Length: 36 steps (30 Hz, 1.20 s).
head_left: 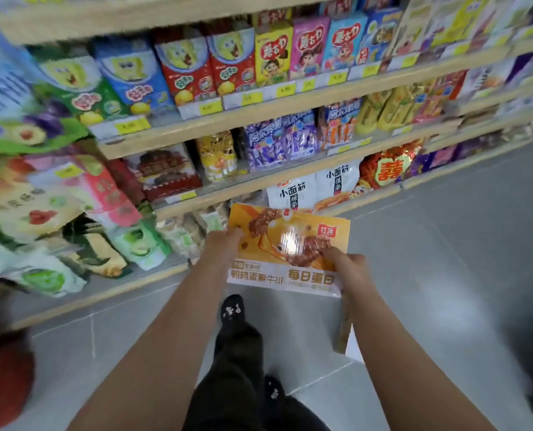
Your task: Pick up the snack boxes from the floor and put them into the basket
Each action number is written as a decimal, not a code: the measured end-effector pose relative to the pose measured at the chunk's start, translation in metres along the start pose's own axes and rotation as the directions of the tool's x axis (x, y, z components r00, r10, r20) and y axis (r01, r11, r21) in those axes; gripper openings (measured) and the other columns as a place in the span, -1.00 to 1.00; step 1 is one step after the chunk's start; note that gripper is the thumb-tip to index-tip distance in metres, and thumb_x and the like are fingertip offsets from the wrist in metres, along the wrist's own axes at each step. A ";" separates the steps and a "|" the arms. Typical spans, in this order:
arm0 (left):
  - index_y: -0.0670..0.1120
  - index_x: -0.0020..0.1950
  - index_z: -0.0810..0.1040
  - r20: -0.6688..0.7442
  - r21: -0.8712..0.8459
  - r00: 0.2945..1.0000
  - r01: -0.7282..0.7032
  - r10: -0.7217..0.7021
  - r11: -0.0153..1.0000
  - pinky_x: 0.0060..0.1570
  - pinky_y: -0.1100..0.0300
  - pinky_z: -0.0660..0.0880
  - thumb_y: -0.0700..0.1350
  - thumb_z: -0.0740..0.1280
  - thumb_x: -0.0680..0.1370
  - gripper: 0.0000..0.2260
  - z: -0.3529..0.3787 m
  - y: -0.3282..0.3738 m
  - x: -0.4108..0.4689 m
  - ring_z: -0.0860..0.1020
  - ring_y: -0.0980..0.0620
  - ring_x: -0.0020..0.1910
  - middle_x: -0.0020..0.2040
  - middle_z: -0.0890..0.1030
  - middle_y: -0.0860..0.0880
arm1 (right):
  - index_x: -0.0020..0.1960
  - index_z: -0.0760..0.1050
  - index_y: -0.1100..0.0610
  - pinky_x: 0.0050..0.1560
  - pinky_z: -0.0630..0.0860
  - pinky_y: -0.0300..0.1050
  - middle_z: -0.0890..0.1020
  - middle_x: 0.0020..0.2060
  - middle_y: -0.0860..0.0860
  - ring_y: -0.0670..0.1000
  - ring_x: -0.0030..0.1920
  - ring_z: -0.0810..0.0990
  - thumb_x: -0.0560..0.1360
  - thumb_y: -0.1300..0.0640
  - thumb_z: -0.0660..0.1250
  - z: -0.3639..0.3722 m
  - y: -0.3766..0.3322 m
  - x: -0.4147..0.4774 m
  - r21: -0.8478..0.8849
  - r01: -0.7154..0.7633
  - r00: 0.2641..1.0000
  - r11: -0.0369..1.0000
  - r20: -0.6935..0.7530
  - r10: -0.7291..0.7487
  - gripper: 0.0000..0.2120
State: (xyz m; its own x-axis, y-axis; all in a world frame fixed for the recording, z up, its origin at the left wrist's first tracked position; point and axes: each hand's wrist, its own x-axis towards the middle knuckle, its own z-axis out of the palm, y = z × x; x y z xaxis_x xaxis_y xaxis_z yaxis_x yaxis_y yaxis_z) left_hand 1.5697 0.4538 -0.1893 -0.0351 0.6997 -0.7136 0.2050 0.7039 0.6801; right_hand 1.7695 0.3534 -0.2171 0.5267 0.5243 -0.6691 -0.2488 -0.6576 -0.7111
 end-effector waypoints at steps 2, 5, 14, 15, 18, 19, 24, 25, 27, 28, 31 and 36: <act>-0.07 -0.19 0.48 -0.048 -0.077 0.999 0.010 -0.014 0.997 -0.17 0.12 0.40 -0.04 0.31 0.46 -0.88 -0.032 -0.016 -0.025 0.55 -0.07 -0.19 -0.14 0.59 -0.11 | 0.12 0.44 0.35 -0.30 0.58 -0.07 0.66 -0.26 0.19 0.13 -0.33 0.68 0.41 0.10 0.41 0.013 -0.001 -0.024 -0.053 0.030 0.998 0.998 0.063 -0.027 -0.59; -0.09 -0.13 0.52 -0.142 -0.165 0.990 -0.008 -0.016 0.986 -0.06 0.07 0.48 -0.03 0.32 0.39 -0.85 -0.083 -0.039 -0.059 0.59 -0.12 -0.10 0.00 0.65 -0.18 | 0.13 0.40 0.34 -0.34 0.58 -0.08 0.65 -0.26 0.18 0.12 -0.35 0.66 0.41 0.12 0.41 0.044 0.000 -0.058 -0.129 0.078 0.983 0.989 0.175 -0.055 -0.58; -0.12 -0.07 0.47 -0.482 -0.285 0.875 -0.114 -0.040 0.952 0.01 0.04 0.53 -0.04 0.35 0.48 -0.83 -0.239 -0.146 -0.141 0.56 -0.13 -0.10 -0.13 0.57 -0.10 | -0.12 0.56 0.28 -0.21 0.49 -0.12 0.64 -0.23 0.14 0.09 -0.24 0.63 0.50 0.05 0.38 0.174 0.041 -0.171 -0.303 0.385 0.872 0.872 0.429 -0.236 -0.74; -0.11 -0.06 0.46 -0.537 -0.268 0.843 -0.132 -0.034 0.954 -0.08 0.12 0.50 -0.08 0.36 0.50 -0.86 -0.259 -0.162 -0.152 0.54 -0.11 -0.14 -0.16 0.54 -0.07 | -0.07 0.57 0.28 -0.22 0.48 -0.13 0.64 -0.23 0.14 0.11 -0.21 0.64 0.51 0.04 0.37 0.192 0.049 -0.185 -0.327 0.406 0.854 0.853 0.469 -0.226 -0.73; -0.09 0.00 0.47 -0.663 -0.228 0.746 -0.121 -0.063 0.966 -0.24 0.17 0.49 -0.14 0.40 0.49 -0.84 -0.324 -0.216 -0.178 0.53 0.01 -0.29 -0.22 0.55 -0.03 | 0.01 0.54 0.22 -0.15 0.51 -0.09 0.62 -0.20 0.07 0.04 -0.20 0.61 0.48 -0.09 0.37 0.247 0.083 -0.238 -0.373 0.455 0.802 0.809 0.567 -0.189 -0.63; -0.11 0.01 0.50 -0.688 -0.229 0.722 -0.120 -0.073 0.966 -0.15 0.12 0.53 -0.13 0.43 0.46 -0.81 -0.348 -0.234 -0.186 0.56 -0.02 -0.28 -0.16 0.61 -0.08 | 0.02 0.54 0.20 -0.05 0.54 -0.03 0.64 -0.16 0.07 0.06 -0.17 0.62 0.42 -0.16 0.39 0.265 0.096 -0.255 -0.391 0.461 0.791 0.797 0.589 -0.169 -0.57; -0.11 0.13 0.55 -0.739 -0.222 0.658 -0.041 -0.141 0.974 0.07 0.04 0.51 -0.07 0.41 0.48 -0.74 -0.462 -0.307 -0.224 0.60 -0.12 0.02 0.02 0.63 -0.09 | -0.21 0.53 0.15 -0.14 0.42 -0.12 0.62 -0.20 0.14 0.07 -0.22 0.56 0.49 0.10 0.33 0.358 0.151 -0.350 -0.413 0.536 0.736 0.736 0.657 -0.166 -0.85; -0.10 0.13 0.54 -0.752 -0.226 0.644 -0.048 -0.143 0.973 0.08 0.03 0.51 -0.08 0.40 0.48 -0.76 -0.481 -0.317 -0.231 0.59 -0.11 0.01 -0.01 0.61 -0.07 | -0.19 0.53 0.16 -0.14 0.40 -0.13 0.61 -0.20 0.13 0.07 -0.21 0.56 0.50 0.11 0.32 0.373 0.161 -0.367 -0.421 0.545 0.731 0.725 0.662 -0.165 -0.86; -0.05 0.06 0.54 -0.767 -0.258 0.623 -0.078 -0.155 0.963 0.08 0.01 0.54 -0.13 0.39 0.48 -0.83 -0.515 -0.332 -0.244 0.57 -0.08 -0.07 -0.10 0.57 -0.03 | -0.21 0.54 0.13 -0.20 0.42 -0.15 0.61 -0.23 0.09 0.01 -0.27 0.56 0.49 0.13 0.32 0.398 0.180 -0.397 -0.407 0.565 0.695 0.718 0.703 -0.149 -0.87; -0.02 -0.01 0.52 -0.766 -0.283 0.620 -0.083 -0.173 0.955 0.07 -0.02 0.55 -0.14 0.39 0.47 -0.87 -0.535 -0.341 -0.251 0.57 -0.08 -0.11 -0.14 0.57 -0.01 | -0.19 0.57 0.11 -0.21 0.46 -0.14 0.64 -0.23 0.08 -0.01 -0.26 0.59 0.48 0.13 0.33 0.414 0.191 -0.411 -0.403 0.563 0.683 0.721 0.718 -0.132 -0.90; 0.05 -0.19 0.46 -0.773 -0.323 0.601 -0.099 -0.202 0.941 -0.01 -0.06 0.59 -0.16 0.38 0.46 -0.86 -0.576 -0.357 -0.258 0.61 -0.13 -0.13 -0.20 0.57 0.01 | -0.04 0.62 0.14 -0.04 0.59 -0.04 0.70 -0.16 0.07 0.05 -0.16 0.67 0.43 0.06 0.36 0.447 0.211 -0.437 -0.445 0.558 0.677 0.701 0.732 -0.074 -0.81; 0.00 0.07 0.47 -0.733 -0.396 0.635 -0.107 -0.244 0.912 -0.18 0.06 0.58 -0.20 0.30 0.53 -0.84 -0.635 -0.368 -0.243 0.56 -0.03 -0.26 -0.21 0.54 0.04 | 0.05 0.54 0.16 -0.30 0.44 -0.18 0.67 -0.15 0.06 0.00 -0.21 0.64 0.44 0.04 0.38 0.509 0.224 -0.457 -0.458 0.543 0.687 0.704 0.725 -0.058 -0.74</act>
State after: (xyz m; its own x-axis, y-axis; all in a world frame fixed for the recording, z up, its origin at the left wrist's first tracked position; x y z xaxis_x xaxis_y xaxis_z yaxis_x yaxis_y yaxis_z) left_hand 0.8816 0.1026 -0.1597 -0.7895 0.3618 -0.4957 -0.1970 0.6156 0.7631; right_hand 1.0591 0.2415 -0.1807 -0.2127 0.7904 -0.5745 0.4832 -0.4260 -0.7649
